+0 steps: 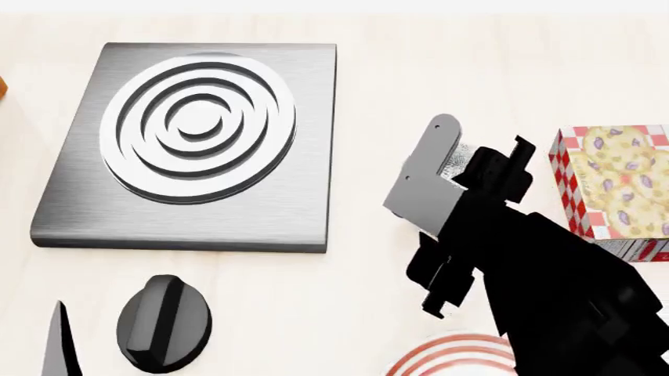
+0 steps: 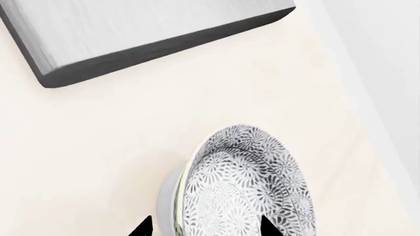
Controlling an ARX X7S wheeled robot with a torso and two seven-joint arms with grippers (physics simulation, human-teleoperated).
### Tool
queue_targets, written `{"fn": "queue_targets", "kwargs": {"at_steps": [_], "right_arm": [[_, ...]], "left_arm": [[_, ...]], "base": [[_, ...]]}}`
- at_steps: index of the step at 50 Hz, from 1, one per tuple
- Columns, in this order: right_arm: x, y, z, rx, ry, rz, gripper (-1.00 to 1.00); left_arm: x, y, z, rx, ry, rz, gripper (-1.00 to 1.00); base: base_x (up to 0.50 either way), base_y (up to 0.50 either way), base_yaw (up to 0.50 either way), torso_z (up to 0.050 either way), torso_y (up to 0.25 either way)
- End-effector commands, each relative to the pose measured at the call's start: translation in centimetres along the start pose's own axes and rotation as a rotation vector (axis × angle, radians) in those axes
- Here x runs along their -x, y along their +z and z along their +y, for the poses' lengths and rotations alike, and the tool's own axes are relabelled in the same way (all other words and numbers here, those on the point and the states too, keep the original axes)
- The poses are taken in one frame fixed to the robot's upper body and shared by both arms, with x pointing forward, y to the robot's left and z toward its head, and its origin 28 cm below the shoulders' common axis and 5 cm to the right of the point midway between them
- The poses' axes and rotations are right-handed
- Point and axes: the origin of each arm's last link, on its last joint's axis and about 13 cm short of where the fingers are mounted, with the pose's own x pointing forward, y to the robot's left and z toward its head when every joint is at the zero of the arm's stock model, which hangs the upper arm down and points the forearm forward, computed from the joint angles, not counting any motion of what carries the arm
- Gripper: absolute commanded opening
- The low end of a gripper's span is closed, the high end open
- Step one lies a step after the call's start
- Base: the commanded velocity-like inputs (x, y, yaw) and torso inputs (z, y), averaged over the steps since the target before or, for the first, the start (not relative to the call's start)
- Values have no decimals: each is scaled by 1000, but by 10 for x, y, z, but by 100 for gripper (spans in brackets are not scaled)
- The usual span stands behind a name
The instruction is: Pick the akita bowl on the ramekin and place it on the plate.
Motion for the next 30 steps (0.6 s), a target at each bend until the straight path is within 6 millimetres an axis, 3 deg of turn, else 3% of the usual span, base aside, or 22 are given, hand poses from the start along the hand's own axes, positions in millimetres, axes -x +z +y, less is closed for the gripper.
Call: {"fn": "queue_targets", "kwargs": {"at_steps": [1, 17, 30], "right_arm": [[-1, 0, 2, 2, 4, -5, -100], [-3, 0, 8, 9, 33, -28, -100], [7, 7, -4, 27, 10, -34, -100]], "left_arm": [[0, 0, 0, -1, -2, 1, 100], [0, 1, 0, 1, 3, -3, 100], [0, -1, -2, -2, 0, 5, 100]], "base": [[0, 0, 0, 0, 0], [0, 0, 0, 0, 0], [0, 0, 0, 0, 0]]}}
